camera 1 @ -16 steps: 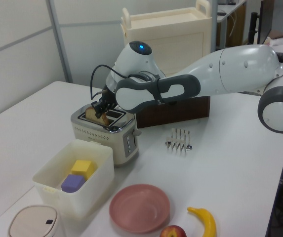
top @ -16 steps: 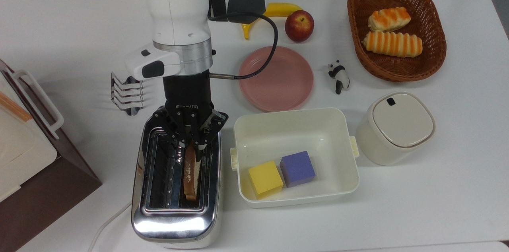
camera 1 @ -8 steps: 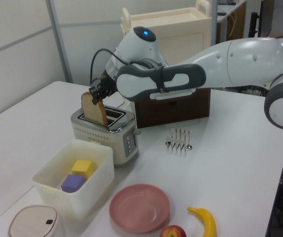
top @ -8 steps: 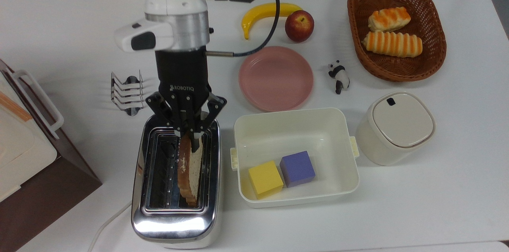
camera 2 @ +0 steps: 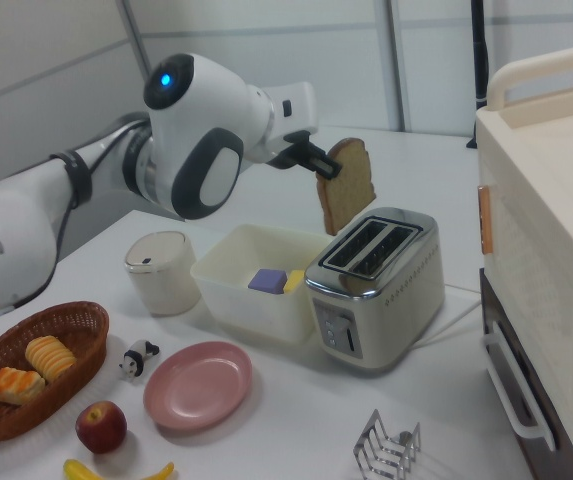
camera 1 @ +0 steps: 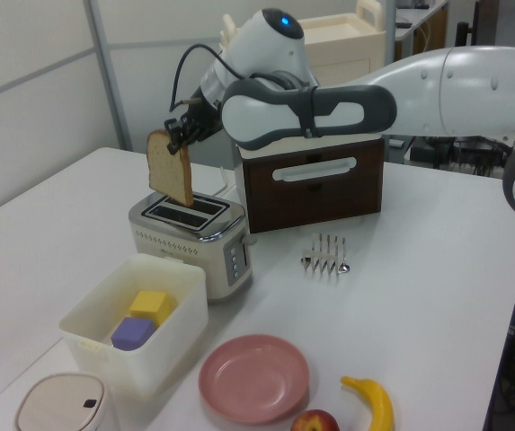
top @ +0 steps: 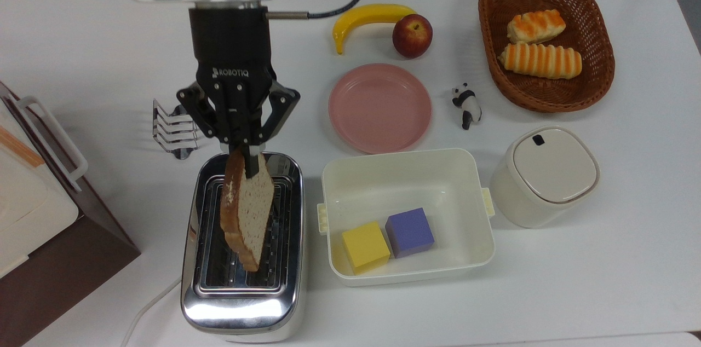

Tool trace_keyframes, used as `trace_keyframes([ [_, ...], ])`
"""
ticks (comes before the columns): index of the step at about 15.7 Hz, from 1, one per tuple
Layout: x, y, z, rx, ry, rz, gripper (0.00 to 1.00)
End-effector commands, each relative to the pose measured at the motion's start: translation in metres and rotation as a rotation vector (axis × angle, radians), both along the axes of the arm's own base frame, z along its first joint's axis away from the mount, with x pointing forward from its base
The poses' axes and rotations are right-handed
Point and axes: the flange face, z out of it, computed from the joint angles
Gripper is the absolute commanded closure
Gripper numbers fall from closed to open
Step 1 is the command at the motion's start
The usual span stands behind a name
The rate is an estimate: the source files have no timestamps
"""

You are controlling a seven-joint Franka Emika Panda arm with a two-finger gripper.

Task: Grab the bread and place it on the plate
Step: 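Lift the bread slice straight up out of the toaster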

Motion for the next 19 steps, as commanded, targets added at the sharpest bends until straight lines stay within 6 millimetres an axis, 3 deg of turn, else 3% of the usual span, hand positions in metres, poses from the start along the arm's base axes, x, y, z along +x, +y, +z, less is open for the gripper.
trace_keyframes([
  [1,-0.032,-0.010,0.024,0.028,0.114,0.002,1.00],
  [5,-0.061,-0.009,0.032,-0.032,0.313,0.129,1.00],
  [11,-0.095,0.005,0.024,-0.082,0.567,0.315,1.00],
  [19,-0.101,0.016,0.020,-0.091,0.605,0.351,1.00],
])
